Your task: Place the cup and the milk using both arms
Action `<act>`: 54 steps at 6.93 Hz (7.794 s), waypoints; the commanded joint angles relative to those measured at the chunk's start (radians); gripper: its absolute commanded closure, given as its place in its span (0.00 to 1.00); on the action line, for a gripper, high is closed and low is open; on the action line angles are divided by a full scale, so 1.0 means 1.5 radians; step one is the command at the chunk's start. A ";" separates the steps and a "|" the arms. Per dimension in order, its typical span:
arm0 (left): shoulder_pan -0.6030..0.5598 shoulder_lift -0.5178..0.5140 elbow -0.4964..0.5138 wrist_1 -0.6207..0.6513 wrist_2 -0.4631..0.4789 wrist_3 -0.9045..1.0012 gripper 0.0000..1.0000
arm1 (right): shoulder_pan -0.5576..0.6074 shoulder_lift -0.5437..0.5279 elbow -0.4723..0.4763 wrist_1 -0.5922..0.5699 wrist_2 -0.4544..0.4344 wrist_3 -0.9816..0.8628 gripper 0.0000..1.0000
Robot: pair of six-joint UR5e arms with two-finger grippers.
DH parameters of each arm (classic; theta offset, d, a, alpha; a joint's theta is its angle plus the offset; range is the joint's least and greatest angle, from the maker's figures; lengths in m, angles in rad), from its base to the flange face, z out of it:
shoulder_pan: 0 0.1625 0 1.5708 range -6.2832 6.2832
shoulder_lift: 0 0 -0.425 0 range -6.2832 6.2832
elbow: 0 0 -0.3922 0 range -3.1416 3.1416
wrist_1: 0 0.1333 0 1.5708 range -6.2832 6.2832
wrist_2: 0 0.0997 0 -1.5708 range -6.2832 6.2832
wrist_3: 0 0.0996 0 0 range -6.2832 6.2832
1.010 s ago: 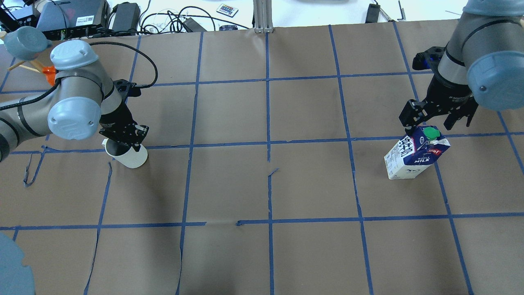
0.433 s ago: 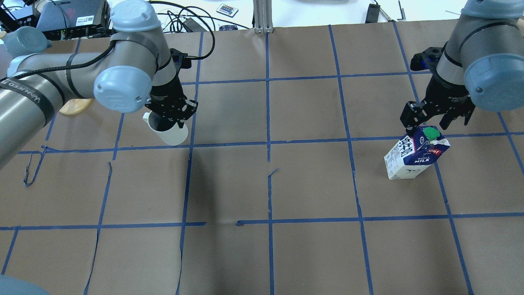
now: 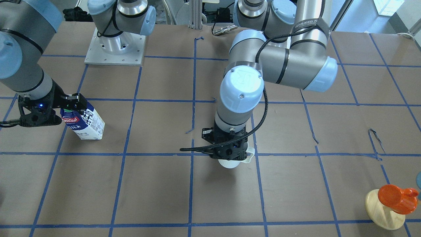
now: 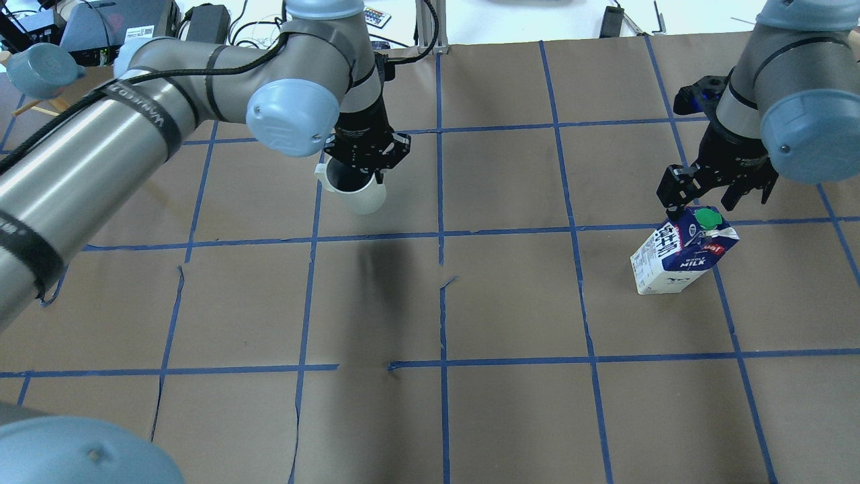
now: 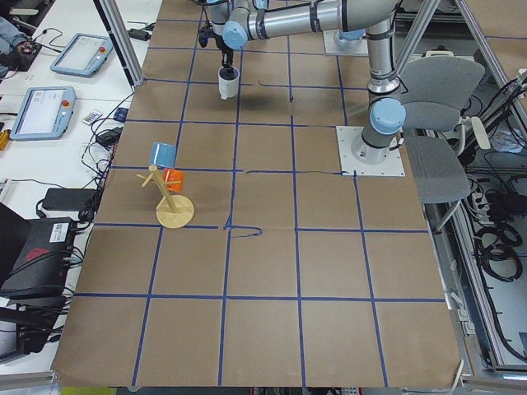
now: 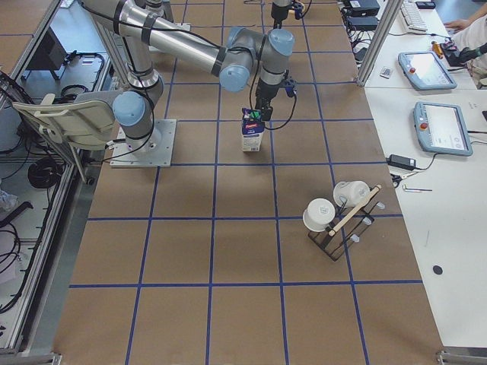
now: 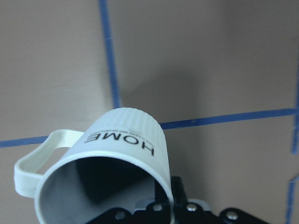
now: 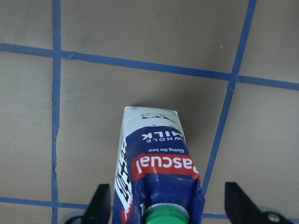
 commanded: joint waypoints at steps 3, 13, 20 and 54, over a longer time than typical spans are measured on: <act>-0.077 -0.147 0.150 0.002 -0.002 -0.063 1.00 | -0.024 0.000 0.000 0.031 0.003 0.004 0.14; 0.015 0.035 0.132 -0.135 -0.067 0.068 0.00 | -0.022 -0.002 -0.008 0.041 0.029 0.006 0.84; 0.176 0.296 -0.099 -0.156 -0.012 0.118 0.00 | 0.165 0.129 -0.291 0.128 0.099 0.198 0.89; 0.188 0.305 -0.093 -0.192 -0.007 0.177 0.00 | 0.148 -0.033 -0.208 0.179 0.058 0.196 0.00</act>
